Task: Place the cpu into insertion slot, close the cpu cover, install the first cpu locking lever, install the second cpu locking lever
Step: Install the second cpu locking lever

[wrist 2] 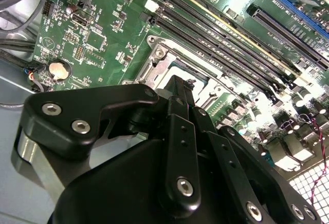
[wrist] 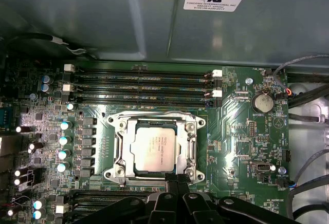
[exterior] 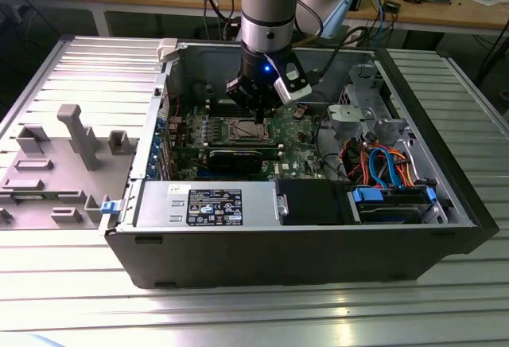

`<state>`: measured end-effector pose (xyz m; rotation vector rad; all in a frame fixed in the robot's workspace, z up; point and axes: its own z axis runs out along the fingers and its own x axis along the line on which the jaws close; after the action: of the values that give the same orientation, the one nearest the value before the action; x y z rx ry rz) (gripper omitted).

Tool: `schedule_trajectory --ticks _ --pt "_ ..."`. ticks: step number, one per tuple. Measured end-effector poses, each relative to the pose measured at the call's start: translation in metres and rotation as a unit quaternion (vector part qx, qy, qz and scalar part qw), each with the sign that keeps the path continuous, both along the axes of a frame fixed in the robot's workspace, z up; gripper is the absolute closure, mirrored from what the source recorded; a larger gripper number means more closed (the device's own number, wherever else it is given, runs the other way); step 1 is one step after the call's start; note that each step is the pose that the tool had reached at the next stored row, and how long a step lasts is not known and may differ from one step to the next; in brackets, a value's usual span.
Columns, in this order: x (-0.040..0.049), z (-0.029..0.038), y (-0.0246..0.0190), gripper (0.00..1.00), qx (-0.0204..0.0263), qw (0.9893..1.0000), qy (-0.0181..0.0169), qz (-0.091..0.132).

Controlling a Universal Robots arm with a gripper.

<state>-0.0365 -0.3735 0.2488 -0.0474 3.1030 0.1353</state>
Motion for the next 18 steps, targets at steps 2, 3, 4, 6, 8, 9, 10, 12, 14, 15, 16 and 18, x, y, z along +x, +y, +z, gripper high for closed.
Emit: schedule_trajectory --ticks 2,3,4,6,8,9,10,12,14,15,16,18 --pt "0.0002 0.0001 -0.0001 0.89 -0.0001 1.0 0.0022 0.0" --pt "0.0001 0.0001 -0.0001 0.89 -0.0001 1.0 0.0035 0.0" --pt "0.0001 0.0001 -0.0001 0.89 -0.0001 1.0 0.0035 0.0" --pt "0.0001 0.0 0.0 0.89 0.0 1.0 0.0035 0.0" --pt "0.0001 0.0 0.0 0.89 0.0 1.0 0.0035 0.0" --pt "0.0001 0.0 0.0 0.89 0.0 1.0 0.0035 0.0" --pt "0.0001 -0.0004 -0.0001 0.89 0.0001 1.0 0.0035 0.0" --pt "0.0001 -0.001 -0.0007 0.89 0.0 1.0 0.0035 0.0" --pt "0.0001 -0.001 -0.0013 0.89 0.0005 1.0 0.0036 0.0" --pt "0.0 -0.0009 -0.0012 0.89 0.0009 1.0 0.0038 0.0" --pt "0.0001 -0.0006 -0.0013 0.89 0.0012 1.0 0.004 0.0" --pt "0.0002 0.0003 -0.0016 0.89 0.002 1.0 0.0051 0.0"
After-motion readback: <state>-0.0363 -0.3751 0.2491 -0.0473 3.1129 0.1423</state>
